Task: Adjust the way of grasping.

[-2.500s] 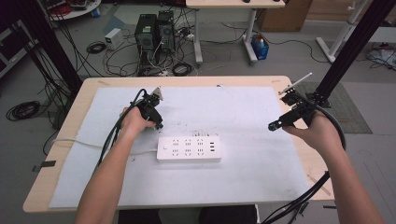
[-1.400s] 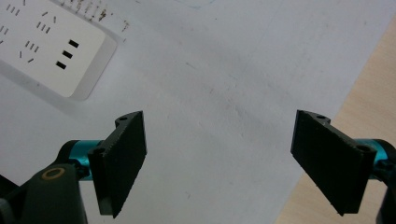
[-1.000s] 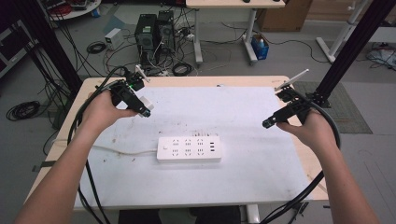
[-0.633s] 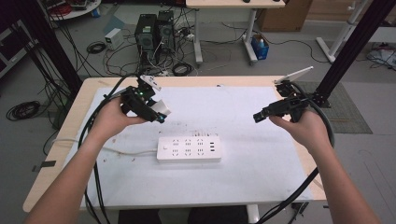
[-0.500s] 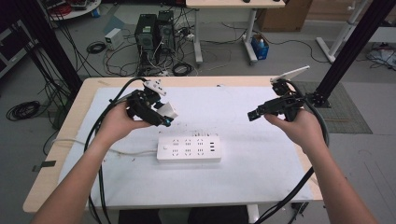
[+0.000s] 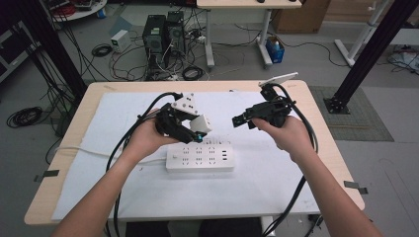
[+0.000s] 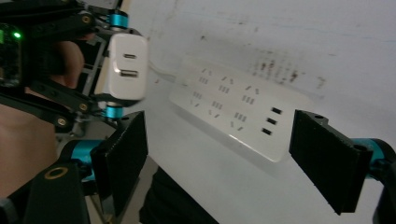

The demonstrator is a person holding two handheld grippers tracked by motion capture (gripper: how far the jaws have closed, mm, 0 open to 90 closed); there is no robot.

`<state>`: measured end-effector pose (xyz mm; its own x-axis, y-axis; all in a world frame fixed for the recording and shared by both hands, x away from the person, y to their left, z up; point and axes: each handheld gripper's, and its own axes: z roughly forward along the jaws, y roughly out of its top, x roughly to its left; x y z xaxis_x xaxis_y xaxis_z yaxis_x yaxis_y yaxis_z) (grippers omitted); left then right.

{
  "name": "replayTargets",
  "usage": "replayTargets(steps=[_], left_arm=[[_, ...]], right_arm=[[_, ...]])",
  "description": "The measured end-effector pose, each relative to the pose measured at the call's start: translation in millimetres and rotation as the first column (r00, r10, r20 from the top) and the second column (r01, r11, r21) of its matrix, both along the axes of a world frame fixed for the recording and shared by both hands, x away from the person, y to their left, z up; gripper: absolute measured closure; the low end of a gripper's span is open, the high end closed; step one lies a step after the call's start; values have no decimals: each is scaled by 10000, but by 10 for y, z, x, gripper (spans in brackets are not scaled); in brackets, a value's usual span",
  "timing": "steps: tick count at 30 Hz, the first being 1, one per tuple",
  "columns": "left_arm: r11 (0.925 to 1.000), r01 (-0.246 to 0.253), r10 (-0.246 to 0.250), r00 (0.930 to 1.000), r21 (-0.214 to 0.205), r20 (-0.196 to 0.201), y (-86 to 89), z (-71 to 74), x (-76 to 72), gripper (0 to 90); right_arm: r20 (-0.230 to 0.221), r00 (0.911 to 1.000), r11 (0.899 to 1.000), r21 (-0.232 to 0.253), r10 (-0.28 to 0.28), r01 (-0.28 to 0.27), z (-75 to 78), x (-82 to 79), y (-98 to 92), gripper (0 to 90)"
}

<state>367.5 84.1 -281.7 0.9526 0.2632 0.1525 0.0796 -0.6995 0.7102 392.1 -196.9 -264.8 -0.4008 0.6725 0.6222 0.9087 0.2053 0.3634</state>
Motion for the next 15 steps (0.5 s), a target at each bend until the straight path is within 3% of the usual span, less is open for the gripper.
replayTargets(steps=[6,15], left_arm=[[9995,288,-286,9994,-99,183,-116,-10,-28,425],[9984,557,-558,9976,47,397,-195,-22,-61,425]], right_arm=[[-326,9980,9948,880,539,-509,-44,36,224,261],[-650,9921,9882,1168,1076,-995,-139,85,462,347]])
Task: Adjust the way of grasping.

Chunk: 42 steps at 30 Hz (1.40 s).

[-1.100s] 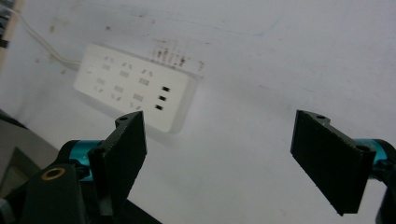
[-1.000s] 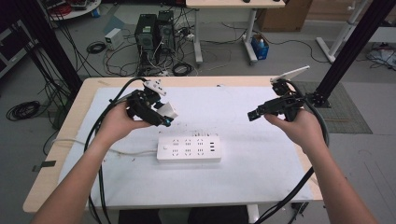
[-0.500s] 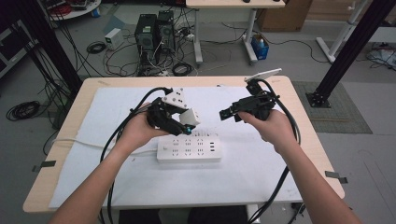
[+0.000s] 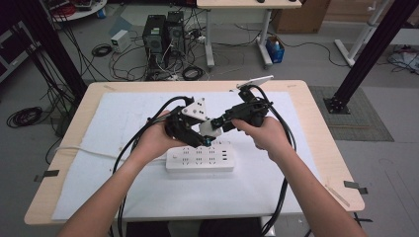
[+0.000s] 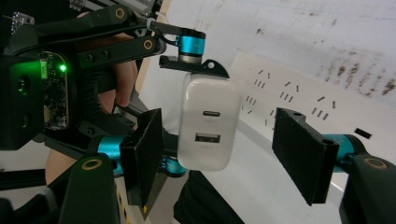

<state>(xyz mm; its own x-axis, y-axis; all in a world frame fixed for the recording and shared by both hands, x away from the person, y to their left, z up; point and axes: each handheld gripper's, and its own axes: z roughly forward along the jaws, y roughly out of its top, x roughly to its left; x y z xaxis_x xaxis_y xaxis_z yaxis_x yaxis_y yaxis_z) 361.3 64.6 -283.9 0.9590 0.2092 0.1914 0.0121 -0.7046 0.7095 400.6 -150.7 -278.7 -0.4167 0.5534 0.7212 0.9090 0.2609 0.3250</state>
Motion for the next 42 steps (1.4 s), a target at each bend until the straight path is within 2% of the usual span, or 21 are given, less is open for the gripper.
replayTargets(steps=[3,7,10,11,14,15,16,19,22,24,25,27,28,29,30,32,33,35,37,39,42], left_arm=[[9999,62,-61,10000,-85,50,-6,0,-8,425],[9999,164,-164,9997,-14,171,-12,0,-18,425],[9998,194,-194,9993,-7,322,-10,-2,-32,425],[9998,215,-215,9991,7,353,-4,0,-32,425],[9999,132,-132,9990,13,435,-1,4,-40,417],[10000,-21,19,9994,50,351,0,6,-33,394],[9996,-247,242,9990,117,379,7,7,-27,312],[9972,-629,618,9977,394,279,97,17,-10,250],[9892,-1152,1150,9933,904,70,238,19,4,214],[9765,-1626,1592,9866,1414,346,358,21,0,213],[9700,-1818,1813,9833,1614,184,420,14,-1,213],[9507,-2109,2188,9757,2273,-100,556,4,30,210],[9391,-2312,2400,9708,2542,-38,604,-3,34,204],[9217,-2609,2730,9620,2871,-19,684,-25,45,204],[9073,-2789,2999,9538,3148,-194,750,-42,62,204],[8815,-3103,3479,9365,3560,-450,873,-76,91,204],[8698,-3259,3713,9268,3705,-563,926,-97,103,204],[8502,-3447,3999,9144,3979,-625,1019,-131,124,204],[8332,-3663,4303,9000,4142,-697,1095,-160,143,204],[8206,-3781,4470,8919,4286,-690,1146,-181,152,204],[8093,-3847,4626,8831,4439,-782,1183,-195,172,204]], right_arm=[[-93,9998,9997,204,148,-146,-45,13,53,371],[-215,9993,9987,416,313,-304,-73,25,101,461],[-279,9986,9977,511,460,-446,-89,30,127,569],[-247,9988,9983,431,413,-402,-90,29,128,592],[-415,9983,9970,672,400,-372,-108,47,110,623],[-306,9986,9972,638,421,-401,-107,49,109,623],[-217,9990,9978,530,400,-388,-104,48,107,623],[23,9994,9991,240,357,-357,-81,50,50,623],[665,9975,9986,-493,245,-212,2,39,-56,623],[1203,9924,9927,-1198,251,-106,94,23,-129,623],[1566,9873,9848,-1738,275,1,145,12,-159,623],[2132,9760,9582,-2854,447,185,237,-6,-217,623],[2350,9704,9432,-3311,550,267,278,-18,-243,623],[2492,9660,9304,-3655,683,285,305,-26,-266,623],[2614,9627,9167,-3974,697,415,341,-38,-306,623],[2757,9573,8966,-4405,870,454,383,-54,-367,623],[2847,9544,8825,-4671,904,557,400,-67,-392,623],[2978,9491,8563,-5119,1030,677,418,-83,-435,622],[3013,9472,8452,-5297,1096,708,425,-92,-473,622],[3061,9454,8380,-5404,1120,757,431,-95,-505,622],[3023,9460,8278,-5559,1174,749,429,-101,-539,622]])
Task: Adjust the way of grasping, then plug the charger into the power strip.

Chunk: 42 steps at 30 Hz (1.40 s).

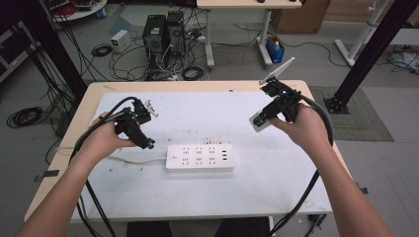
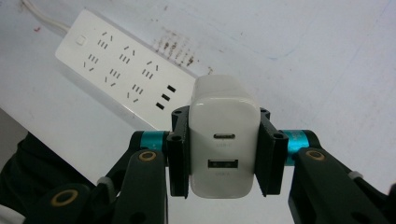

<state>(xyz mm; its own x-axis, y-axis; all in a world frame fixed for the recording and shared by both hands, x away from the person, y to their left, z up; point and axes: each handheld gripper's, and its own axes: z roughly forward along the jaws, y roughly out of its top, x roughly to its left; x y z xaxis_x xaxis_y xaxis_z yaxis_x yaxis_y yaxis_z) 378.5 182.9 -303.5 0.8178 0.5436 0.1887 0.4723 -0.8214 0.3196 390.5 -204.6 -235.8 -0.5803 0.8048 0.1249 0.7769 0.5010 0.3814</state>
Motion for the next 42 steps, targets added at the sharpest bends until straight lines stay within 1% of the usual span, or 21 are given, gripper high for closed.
replayTargets(steps=[3,6,7,8,9,11,14,16,18,22,24,26,29,33,35,37,38,39,40,41,42], left_arm=[[9999,-18,21,9998,165,-177,3,-15,31,204],[9996,-148,156,9993,237,-329,11,-32,65,204],[9996,-148,158,9989,224,-440,15,-40,74,204],[9994,-72,90,9984,328,-560,18,-44,80,204],[9995,-148,163,9983,278,-565,15,-57,75,204],[9993,-201,222,9978,328,-625,12,-72,73,204],[9989,-168,196,9977,438,-642,17,-65,68,204],[9989,-197,223,9978,429,-630,18,-58,56,204],[9991,-275,293,9979,319,-572,25,-50,38,204],[9991,-273,290,9980,312,-570,49,-33,20,204],[9993,-264,279,9982,273,-534,56,-31,6,204],[9994,-262,274,9982,235,-525,66,-22,-11,204],[9994,-268,278,9984,204,-488,81,-16,-37,204],[9995,-252,259,9989,166,-399,99,-25,-83,204],[9998,-160,166,9989,125,-428,112,-34,-109,204],[9997,-179,185,9990,153,-418,127,-48,-129,204],[9997,-179,185,9990,153,-418,127,-48,-129,204],[9997,-199,205,9989,138,-414,147,-56,-147,204],[9997,-189,195,9989,134,-427,157,-57,-158,204],[9998,-176,181,9990,118,-415,166,-58,-169,204],[9997,-185,190,9990,132,-406,174,-56,-184,204]], right_arm=[[-89,9996,9994,-239,250,-252,-18,-9,-15,622],[-135,9988,9979,-446,464,-470,-31,-14,-26,622],[-167,9986,9973,-536,495,-504,-33,-12,-24,622],[-209,9981,9964,-605,575,-587,-40,-4,-22,622],[-265,9974,9951,-714,666,-684,-49,7,-18,622],[-375,9962,9930,-855,785,-815,-58,18,-1,622],[-444,9938,9880,-1121,1022,-1066,-57,35,30,622],[-442,9929,9869,-1126,1109,-1152,-43,43,43,623],[-425,9920,9865,-1084,1191,-1231,-24,39,58,622],[-450,9894,9842,-1061,1378,-1419,-19,48,97,622],[-437,9854,9787,-1170,1645,-1685,-32,61,130,622],[-370,9782,9701,-1257,2046,-2076,-61,83,178,622],[-293,9621,9520,-1395,2710,-2724,-112,131,277,622],[-157,9337,9212,-1580,3577,-3556,-197,191,427,622],[2,9059,8917,-1768,4234,-4167,-244,210,502,622],[-11,8834,8659,-1976,4687,-4596,-293,224,594,622],[-11,8834,8659,-1976,4687,-4596,-293,224,594,622],[-21,8704,8514,-2064,4924,-4822,-319,229,645,622],[-76,8419,8228,-2073,5396,-5292,-374,235,753,622],[-117,8290,8092,-2098,5592,-5488,-404,236,812,622],[-178,8137,7926,-2150,5810,-5706,-437,234,872,622]])
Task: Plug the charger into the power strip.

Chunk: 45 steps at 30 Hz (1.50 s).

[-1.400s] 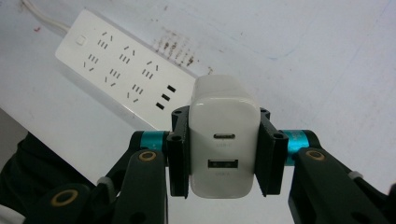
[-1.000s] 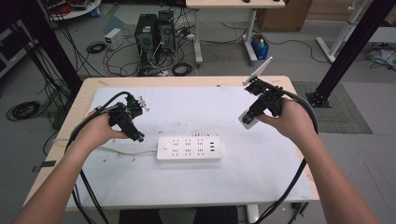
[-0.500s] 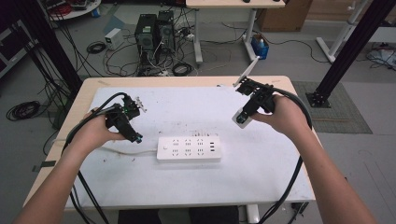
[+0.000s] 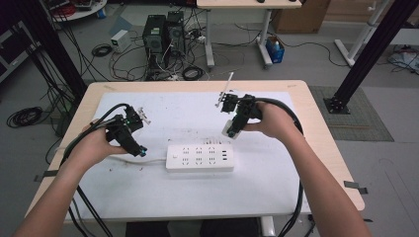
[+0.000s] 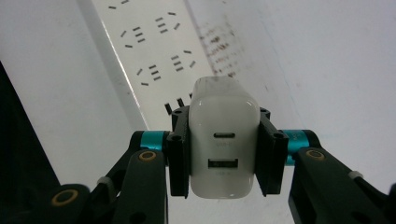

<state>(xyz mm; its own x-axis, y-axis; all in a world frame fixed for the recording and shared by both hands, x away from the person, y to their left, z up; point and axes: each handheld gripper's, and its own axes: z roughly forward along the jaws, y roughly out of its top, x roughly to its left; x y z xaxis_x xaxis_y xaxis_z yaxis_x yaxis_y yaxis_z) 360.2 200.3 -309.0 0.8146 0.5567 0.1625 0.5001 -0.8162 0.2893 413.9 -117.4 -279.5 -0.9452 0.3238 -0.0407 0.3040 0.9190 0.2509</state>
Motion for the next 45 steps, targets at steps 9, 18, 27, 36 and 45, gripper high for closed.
replayTargets(steps=[9,18,27,36,45], left_arm=[[9999,91,-91,10000,-74,-27,45,-33,-83,204],[9993,327,-330,9993,-191,-155,7,-74,-121,203],[9980,600,-604,9979,-194,-220,-77,-100,-128,204],[9966,751,-763,9965,-339,-356,-115,-140,-127,204],[9974,638,-654,9968,-342,-464,-94,-161,-69,204]], right_arm=[[-414,9822,9789,-839,1833,-1862,-354,8,450,622],[-632,9569,9455,-1486,2834,-2899,-607,24,666,623],[-729,9368,9145,-2029,3422,-3499,-672,-1,775,625],[-1026,9351,9098,-2171,3392,-3539,-757,41,790,631],[-922,9340,9172,-1778,3452,-3566,-786,57,749,633]])
